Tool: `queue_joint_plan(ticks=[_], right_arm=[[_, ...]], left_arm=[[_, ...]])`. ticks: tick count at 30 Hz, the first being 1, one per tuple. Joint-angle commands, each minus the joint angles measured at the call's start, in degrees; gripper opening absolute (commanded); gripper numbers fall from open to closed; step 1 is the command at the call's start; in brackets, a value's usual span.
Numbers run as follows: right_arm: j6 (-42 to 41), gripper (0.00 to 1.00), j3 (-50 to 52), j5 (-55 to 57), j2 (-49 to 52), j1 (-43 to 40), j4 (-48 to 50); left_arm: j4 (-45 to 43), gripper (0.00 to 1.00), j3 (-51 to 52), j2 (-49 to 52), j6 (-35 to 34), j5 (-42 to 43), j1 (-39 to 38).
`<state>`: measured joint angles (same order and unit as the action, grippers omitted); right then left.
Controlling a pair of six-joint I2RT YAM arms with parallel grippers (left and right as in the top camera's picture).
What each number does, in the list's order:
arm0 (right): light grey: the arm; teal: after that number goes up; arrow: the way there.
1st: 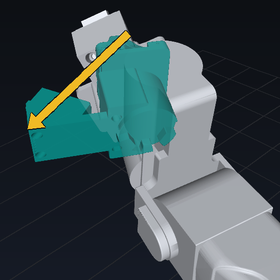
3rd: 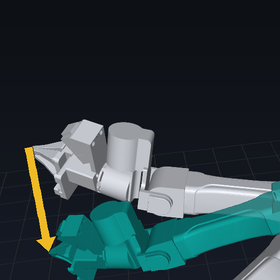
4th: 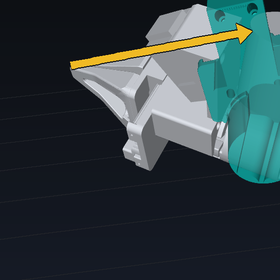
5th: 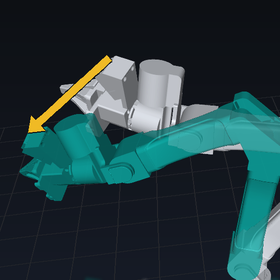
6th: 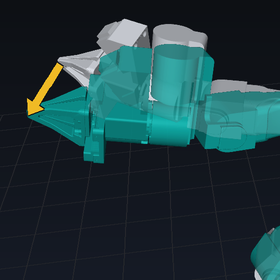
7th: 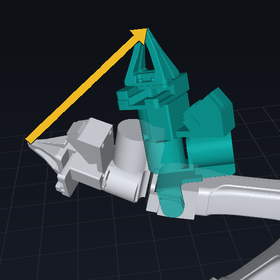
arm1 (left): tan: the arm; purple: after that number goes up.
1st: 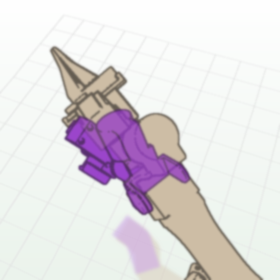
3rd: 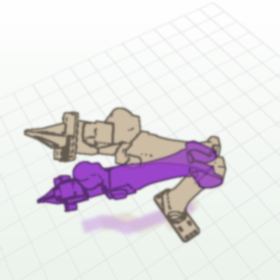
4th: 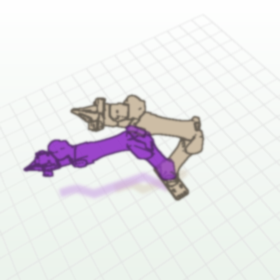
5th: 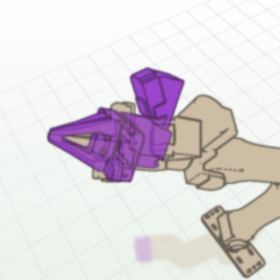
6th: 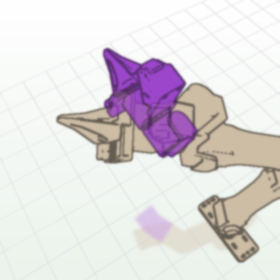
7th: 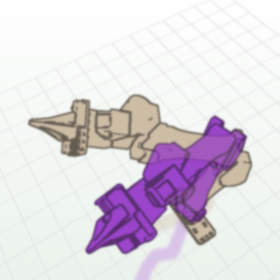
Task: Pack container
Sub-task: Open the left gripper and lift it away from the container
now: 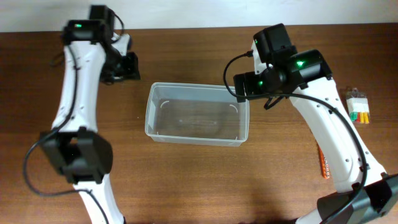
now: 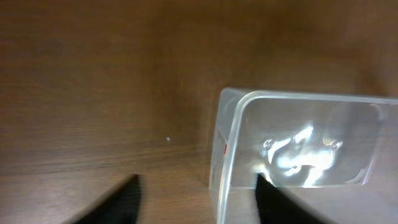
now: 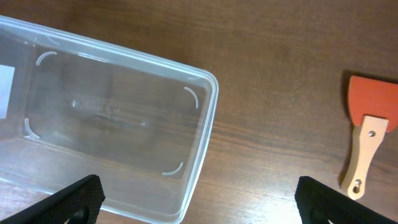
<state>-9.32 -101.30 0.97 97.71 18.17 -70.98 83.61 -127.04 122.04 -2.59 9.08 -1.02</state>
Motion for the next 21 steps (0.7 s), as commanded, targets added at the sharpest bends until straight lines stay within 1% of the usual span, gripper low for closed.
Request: queue_joint_plan(ticks=[1,3,8,10,15,18,21], right_arm=[[-4.0,0.94,3.1,-1.2,1.5,-0.2,0.0],[-4.7,0.9,4.4,-1.6,2.5,-0.2,0.1],[-7.3,0.86,5.2,-2.4,6.7,-0.2,0.3],[-10.1,0.8,5.2,-2.6,8.2,-0.2,0.2],[-12.7,0.79,5.2,-2.7,11.1,-0.2,0.5],[-12.7,0.79,5.2,-2.7,12.4,-0.2,1.1],[-14.6,0.79,5.2,-2.5,13.4,-0.3,1.6]], left_arm=[[-0.1,0.99,-2.1,-6.6,0.9,1.0,2.4],[0.1,0.99,-2.1,-7.8,0.9,1.0,3.9],[3.4,0.99,-2.1,-8.7,0.9,1.0,7.4],[5.4,0.99,-2.1,-8.6,0.9,1.0,8.5],[7.2,0.99,-2.1,-8.6,0.9,1.0,10.4],[7.4,0.99,-2.1,-8.6,0.9,1.0,11.0],[7.5,0.99,-2.1,-8.6,0.9,1.0,10.9]])
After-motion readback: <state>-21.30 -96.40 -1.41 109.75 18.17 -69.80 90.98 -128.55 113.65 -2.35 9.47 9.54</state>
